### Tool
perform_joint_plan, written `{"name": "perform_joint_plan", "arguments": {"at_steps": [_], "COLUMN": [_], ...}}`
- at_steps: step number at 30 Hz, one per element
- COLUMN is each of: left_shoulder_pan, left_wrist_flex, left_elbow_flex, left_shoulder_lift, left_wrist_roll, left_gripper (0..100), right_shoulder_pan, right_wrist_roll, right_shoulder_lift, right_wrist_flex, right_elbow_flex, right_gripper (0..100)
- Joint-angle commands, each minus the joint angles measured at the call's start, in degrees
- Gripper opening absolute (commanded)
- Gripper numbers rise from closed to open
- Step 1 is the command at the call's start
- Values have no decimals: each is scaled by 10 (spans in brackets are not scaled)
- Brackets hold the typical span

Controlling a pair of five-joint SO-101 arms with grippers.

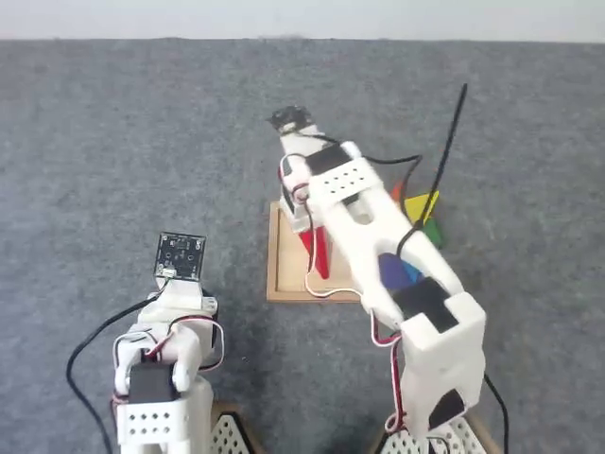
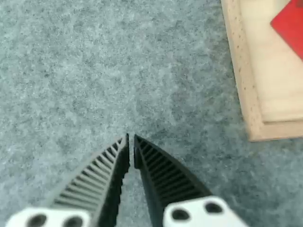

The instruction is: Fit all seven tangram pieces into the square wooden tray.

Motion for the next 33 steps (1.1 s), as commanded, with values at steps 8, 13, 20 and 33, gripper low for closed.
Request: {"name": "perform_joint_plan", "arguments": {"at_steps": [8, 13, 20, 33], "left_shoulder_pan": [4, 4, 4, 4], "left_wrist_flex": [2, 2, 2, 2], "left_elbow_flex": [-6, -6, -6, -6], "left_shoulder_lift": [-10, -10, -10, -10], "left_wrist_roll": [-1, -1, -1, -1], "left_gripper": [21, 21, 21, 21], "right_shoulder_pan": [42, 36, -47, -52], "right_wrist_roll": [30, 36, 171, 345], "right_shoulder_lift": [-37, -40, -40, -45], "right_wrist_flex": [-17, -15, -42, -49], "right_elbow_flex": [-6, -5, 36, 80], "right_gripper": [94, 94, 4, 30]}}
